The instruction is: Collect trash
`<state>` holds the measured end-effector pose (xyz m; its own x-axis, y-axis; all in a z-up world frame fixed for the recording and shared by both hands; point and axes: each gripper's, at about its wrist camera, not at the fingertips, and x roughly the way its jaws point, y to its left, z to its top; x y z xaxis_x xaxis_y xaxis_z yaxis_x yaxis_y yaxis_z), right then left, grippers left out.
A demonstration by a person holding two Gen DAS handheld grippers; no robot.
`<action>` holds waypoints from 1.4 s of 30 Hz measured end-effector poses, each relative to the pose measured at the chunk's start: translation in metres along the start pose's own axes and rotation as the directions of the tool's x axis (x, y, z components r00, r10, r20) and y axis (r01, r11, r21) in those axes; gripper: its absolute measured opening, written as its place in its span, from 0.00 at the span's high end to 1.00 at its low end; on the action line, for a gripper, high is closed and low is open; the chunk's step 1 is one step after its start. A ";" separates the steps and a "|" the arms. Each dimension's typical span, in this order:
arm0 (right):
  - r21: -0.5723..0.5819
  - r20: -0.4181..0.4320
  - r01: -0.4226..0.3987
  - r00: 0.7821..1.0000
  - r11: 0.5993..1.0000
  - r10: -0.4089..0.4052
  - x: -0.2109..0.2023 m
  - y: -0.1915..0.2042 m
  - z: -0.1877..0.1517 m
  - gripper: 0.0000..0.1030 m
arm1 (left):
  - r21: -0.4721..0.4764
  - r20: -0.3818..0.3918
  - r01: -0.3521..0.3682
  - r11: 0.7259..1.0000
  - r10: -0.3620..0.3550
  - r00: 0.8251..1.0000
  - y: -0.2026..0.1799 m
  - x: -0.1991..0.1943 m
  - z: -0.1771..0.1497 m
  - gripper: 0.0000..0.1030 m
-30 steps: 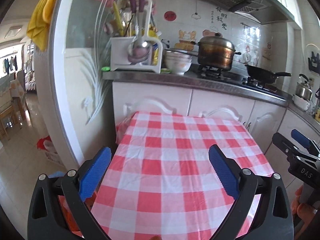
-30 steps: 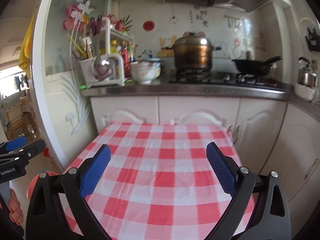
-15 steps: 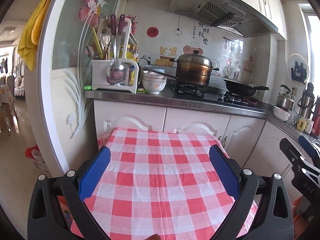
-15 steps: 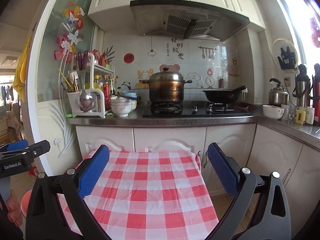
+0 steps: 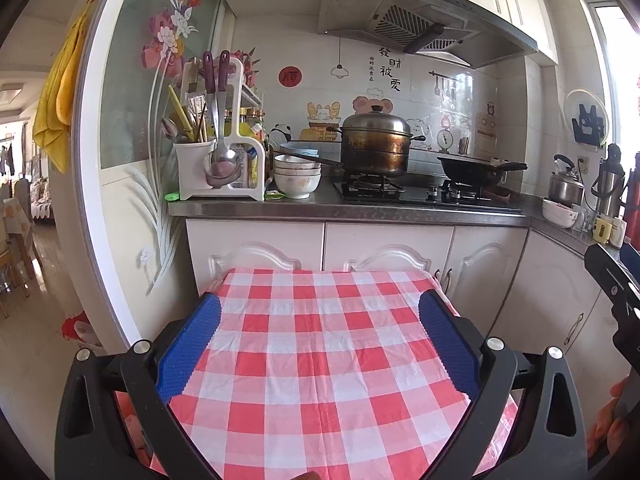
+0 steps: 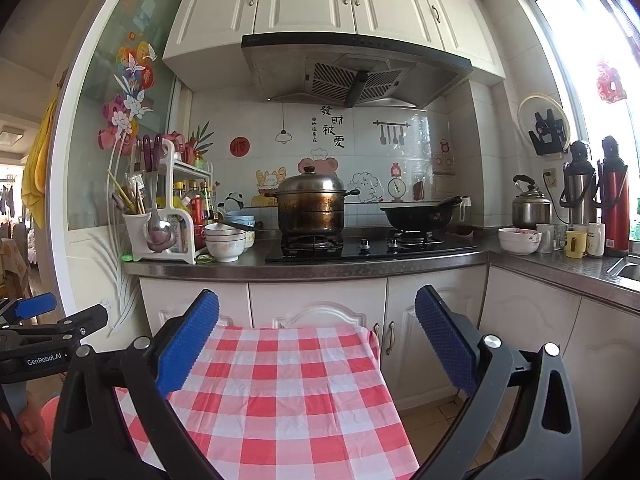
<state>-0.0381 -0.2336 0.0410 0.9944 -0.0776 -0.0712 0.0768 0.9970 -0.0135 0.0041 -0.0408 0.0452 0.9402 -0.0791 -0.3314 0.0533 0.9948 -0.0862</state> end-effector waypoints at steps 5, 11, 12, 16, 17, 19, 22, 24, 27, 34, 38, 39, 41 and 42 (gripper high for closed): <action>0.010 0.002 0.005 1.000 1.000 -0.005 -0.001 -0.002 0.000 0.04 | 0.006 0.002 -0.001 1.000 0.001 1.000 -0.002 -0.001 -0.001 0.05; 0.011 0.001 0.005 1.000 1.000 -0.005 -0.001 -0.003 0.000 0.04 | 0.007 -0.001 0.000 1.000 0.000 1.000 -0.004 0.000 -0.001 0.05; 0.011 0.000 0.005 1.000 1.000 -0.005 0.000 -0.004 0.000 0.04 | 0.008 -0.002 0.001 1.000 -0.001 1.000 -0.004 0.000 0.000 0.05; 0.015 -0.009 0.003 1.000 1.000 -0.003 0.001 -0.005 -0.001 0.04 | 0.014 -0.004 0.000 1.000 0.000 1.000 -0.005 0.000 0.000 0.05; 0.015 -0.010 0.003 1.000 1.000 -0.002 0.002 -0.005 -0.001 0.04 | 0.014 -0.005 0.001 1.000 -0.001 1.000 -0.004 0.001 0.000 0.05; 0.013 -0.014 0.003 1.000 1.000 -0.003 0.004 -0.004 -0.002 0.04 | 0.016 -0.003 -0.001 1.000 0.001 1.000 -0.005 0.001 0.000 0.05; 0.012 -0.020 0.000 1.000 1.000 0.000 0.006 -0.002 -0.002 0.04 | 0.014 -0.005 0.001 1.000 -0.001 1.000 -0.004 0.001 0.000 0.05; 0.009 -0.024 -0.002 1.000 1.000 0.002 0.007 -0.001 -0.003 0.04 | 0.015 -0.007 0.003 1.000 -0.003 1.000 -0.004 0.002 0.000 0.05; 0.005 -0.028 -0.003 1.000 1.000 0.003 0.009 0.002 -0.004 0.04 | 0.014 -0.008 0.005 1.000 -0.005 1.000 -0.004 0.002 0.000 0.05; 0.001 -0.041 -0.007 0.999 1.000 0.007 0.013 0.005 -0.007 0.04 | 0.017 -0.022 0.010 1.000 -0.010 1.000 0.000 0.009 -0.005 0.05; 0.003 -0.051 -0.013 0.999 1.000 0.013 0.018 0.006 -0.010 0.04 | 0.024 -0.029 0.020 1.000 -0.020 0.999 0.002 0.016 -0.007 0.05; 0.002 -0.055 -0.013 0.998 1.000 0.014 0.020 0.006 -0.011 0.04 | 0.027 -0.028 0.022 0.999 -0.022 0.999 0.002 0.017 -0.008 0.05; 0.002 -0.068 -0.017 0.998 1.000 0.017 0.024 0.007 -0.014 0.04 | 0.033 -0.031 0.028 0.999 -0.027 0.999 0.002 0.019 -0.010 0.05; 0.003 -0.074 -0.018 0.997 1.000 0.018 0.026 0.007 -0.015 0.04 | 0.034 -0.036 0.031 0.999 -0.030 0.999 0.002 0.022 -0.011 0.05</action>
<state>-0.0125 -0.2292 0.0237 0.9877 -0.0597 -0.1447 0.0590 0.9982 -0.0089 0.0209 -0.0409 0.0275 0.9255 -0.1110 -0.3621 0.0940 0.9935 -0.0644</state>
